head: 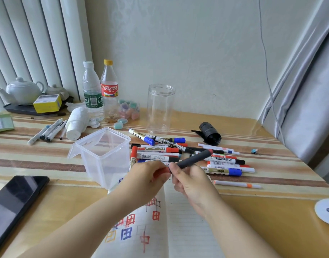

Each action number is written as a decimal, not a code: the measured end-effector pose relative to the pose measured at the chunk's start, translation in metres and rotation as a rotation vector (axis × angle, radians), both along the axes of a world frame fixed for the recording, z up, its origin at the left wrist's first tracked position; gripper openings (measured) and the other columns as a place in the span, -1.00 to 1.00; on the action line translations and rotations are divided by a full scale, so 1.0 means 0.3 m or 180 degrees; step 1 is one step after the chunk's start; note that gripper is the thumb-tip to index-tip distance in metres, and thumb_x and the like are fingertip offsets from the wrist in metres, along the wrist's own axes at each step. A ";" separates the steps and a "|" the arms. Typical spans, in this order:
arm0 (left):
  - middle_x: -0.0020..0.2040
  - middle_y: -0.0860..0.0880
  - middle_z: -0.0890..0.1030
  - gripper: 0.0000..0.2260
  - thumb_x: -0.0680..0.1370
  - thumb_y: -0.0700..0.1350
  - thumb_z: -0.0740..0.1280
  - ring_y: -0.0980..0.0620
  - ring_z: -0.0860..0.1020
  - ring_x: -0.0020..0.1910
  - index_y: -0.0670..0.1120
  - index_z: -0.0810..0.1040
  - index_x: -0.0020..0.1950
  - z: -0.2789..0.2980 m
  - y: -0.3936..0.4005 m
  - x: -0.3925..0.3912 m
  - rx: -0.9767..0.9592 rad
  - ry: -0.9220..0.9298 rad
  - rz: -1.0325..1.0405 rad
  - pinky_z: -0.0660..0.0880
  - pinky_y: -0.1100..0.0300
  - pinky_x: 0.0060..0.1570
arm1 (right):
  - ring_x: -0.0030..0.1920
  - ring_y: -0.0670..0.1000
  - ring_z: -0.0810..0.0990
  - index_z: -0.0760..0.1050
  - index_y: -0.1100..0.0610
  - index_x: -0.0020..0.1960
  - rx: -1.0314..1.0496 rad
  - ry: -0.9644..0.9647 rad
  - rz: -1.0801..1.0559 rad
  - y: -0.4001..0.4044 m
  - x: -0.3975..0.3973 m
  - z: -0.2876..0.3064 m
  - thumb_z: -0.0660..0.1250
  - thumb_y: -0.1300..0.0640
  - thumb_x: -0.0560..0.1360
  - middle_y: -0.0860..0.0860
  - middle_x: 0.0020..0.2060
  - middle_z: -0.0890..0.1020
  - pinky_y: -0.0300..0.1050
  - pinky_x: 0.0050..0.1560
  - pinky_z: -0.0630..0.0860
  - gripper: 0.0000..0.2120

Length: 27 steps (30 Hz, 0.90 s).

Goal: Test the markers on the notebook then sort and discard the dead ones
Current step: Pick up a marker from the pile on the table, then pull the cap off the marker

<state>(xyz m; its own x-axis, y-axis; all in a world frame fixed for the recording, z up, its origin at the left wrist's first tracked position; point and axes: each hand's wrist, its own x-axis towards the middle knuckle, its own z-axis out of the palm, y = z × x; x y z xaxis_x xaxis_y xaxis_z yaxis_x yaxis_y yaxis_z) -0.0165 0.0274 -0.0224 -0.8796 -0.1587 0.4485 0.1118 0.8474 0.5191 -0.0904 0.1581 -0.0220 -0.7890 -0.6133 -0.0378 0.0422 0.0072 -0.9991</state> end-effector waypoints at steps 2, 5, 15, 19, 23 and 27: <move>-0.31 0.11 0.52 -0.89 0.52 -0.03 0.30 0.19 0.45 -0.35 -0.05 0.55 -0.10 0.001 -0.024 0.001 -0.0011 -0.0071 0.0268 0.35 0.41 -0.35 | -0.48 -0.13 0.41 0.53 0.17 -0.10 0.0341 0.0041 0.0017 0.003 0.001 0.000 0.36 0.00 0.47 -0.05 -0.44 0.59 -0.30 -0.38 0.38 -0.78; -0.24 0.10 0.49 -0.91 0.50 -0.02 0.32 0.16 0.42 -0.29 -0.02 0.53 -0.13 -0.008 -0.039 0.014 0.0048 -0.0168 0.0479 0.31 0.40 -0.34 | -0.44 -0.14 0.46 0.56 0.13 -0.03 0.0673 0.0223 0.0008 0.013 0.012 0.003 0.30 0.05 0.54 -0.01 -0.34 0.65 -0.29 -0.35 0.42 -0.85; -0.16 0.09 0.49 -0.83 0.53 -0.02 0.27 0.19 0.41 -0.29 -0.05 0.59 0.02 -0.010 -0.019 0.091 0.0082 0.0073 0.0492 0.33 0.45 -0.28 | -0.44 -0.16 0.48 0.59 0.12 -0.17 0.1489 0.0739 -0.0186 -0.029 0.044 0.014 0.22 -0.10 0.55 -0.05 -0.41 0.62 -0.23 -0.29 0.42 -0.67; -0.14 0.07 0.59 -0.87 0.50 -0.12 0.33 0.18 0.52 -0.27 -0.06 0.60 0.03 0.054 -0.052 0.134 0.0163 0.0394 0.0583 0.43 0.44 -0.25 | -0.47 -0.23 0.47 0.51 0.08 -0.17 0.1266 0.1248 -0.0227 -0.053 0.048 0.038 0.31 -0.08 0.50 -0.06 -0.39 0.60 -0.39 -0.37 0.39 -0.77; -0.23 0.15 0.58 -0.89 0.45 -0.18 0.38 0.17 0.56 -0.25 -0.08 0.60 -0.04 0.108 -0.072 0.149 0.0321 0.0609 0.0633 0.44 0.45 -0.19 | -0.34 -0.19 0.44 0.40 -0.15 0.10 0.1137 0.2642 -0.0153 -0.092 0.060 0.078 0.38 0.00 0.47 -0.12 -0.34 0.46 -0.36 -0.33 0.36 -0.75; -0.23 0.10 0.59 -0.86 0.45 -0.18 0.39 0.17 0.55 -0.23 -0.10 0.56 -0.01 0.129 -0.080 0.121 0.0376 0.0659 0.0532 0.47 0.37 -0.18 | -0.33 -0.25 0.39 0.56 -0.02 -0.02 0.1196 0.3508 0.0021 -0.147 0.041 0.118 0.35 0.15 0.48 -0.22 -0.32 0.41 -0.28 -0.28 0.31 -0.89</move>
